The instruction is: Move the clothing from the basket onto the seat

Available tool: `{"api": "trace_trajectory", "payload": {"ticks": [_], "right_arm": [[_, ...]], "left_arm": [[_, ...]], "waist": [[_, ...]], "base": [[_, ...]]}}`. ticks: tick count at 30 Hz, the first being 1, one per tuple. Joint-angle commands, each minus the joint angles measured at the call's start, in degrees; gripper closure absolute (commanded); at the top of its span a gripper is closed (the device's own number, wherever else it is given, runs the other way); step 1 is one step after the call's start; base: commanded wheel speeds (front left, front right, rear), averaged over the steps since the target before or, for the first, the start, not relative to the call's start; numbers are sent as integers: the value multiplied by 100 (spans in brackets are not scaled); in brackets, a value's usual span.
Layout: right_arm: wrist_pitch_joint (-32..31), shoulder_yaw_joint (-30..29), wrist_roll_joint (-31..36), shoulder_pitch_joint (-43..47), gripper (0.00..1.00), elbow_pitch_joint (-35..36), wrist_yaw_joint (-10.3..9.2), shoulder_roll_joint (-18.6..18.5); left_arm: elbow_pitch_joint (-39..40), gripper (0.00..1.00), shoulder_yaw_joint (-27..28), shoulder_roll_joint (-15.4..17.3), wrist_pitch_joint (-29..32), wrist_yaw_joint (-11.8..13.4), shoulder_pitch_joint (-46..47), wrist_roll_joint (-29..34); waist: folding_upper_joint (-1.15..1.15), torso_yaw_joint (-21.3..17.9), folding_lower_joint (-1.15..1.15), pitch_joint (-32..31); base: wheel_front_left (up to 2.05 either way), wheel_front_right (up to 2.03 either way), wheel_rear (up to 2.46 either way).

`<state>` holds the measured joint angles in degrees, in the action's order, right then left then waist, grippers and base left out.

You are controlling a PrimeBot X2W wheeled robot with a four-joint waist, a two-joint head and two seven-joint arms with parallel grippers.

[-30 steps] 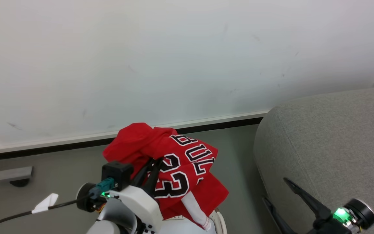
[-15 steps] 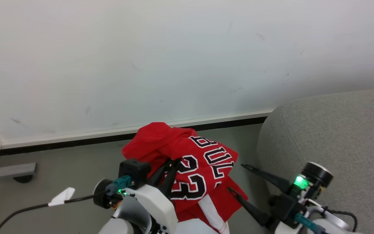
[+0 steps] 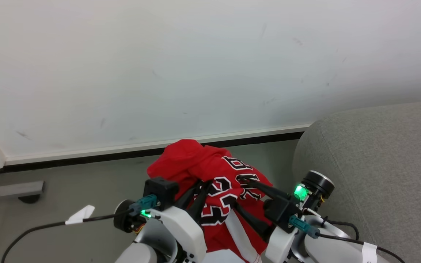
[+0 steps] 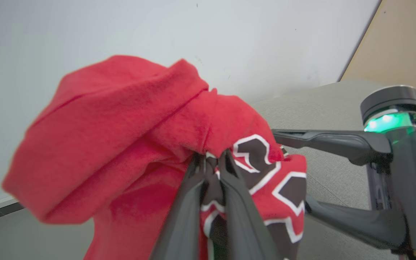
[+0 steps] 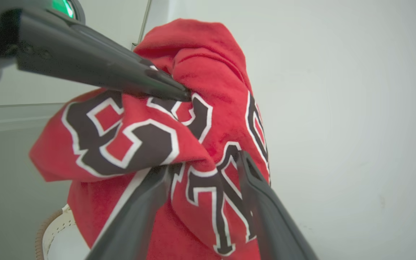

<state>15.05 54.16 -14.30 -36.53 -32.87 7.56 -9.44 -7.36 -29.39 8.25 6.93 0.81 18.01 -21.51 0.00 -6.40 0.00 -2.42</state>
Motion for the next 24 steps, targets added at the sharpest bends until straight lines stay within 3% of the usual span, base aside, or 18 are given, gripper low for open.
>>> {"api": "trace_trajectory", "payload": {"ticks": [1,7,24], "right_arm": [[15,-44,-126,-5,100,-72,-14,59],[17,-166,-450,20,100,-210,-13,270],[19,-582,-709,221,100,-37,-14,413]], "left_arm": [[-12,100,11,31,-11,0,60,-26],[-48,100,-7,62,16,11,108,-33],[-171,100,-2,151,-100,123,24,-54]], "waist": [[0,2,0,13],[0,47,0,61],[0,158,0,76]], "base": [[0,0,0],[0,0,0],[0,0,0]]}}
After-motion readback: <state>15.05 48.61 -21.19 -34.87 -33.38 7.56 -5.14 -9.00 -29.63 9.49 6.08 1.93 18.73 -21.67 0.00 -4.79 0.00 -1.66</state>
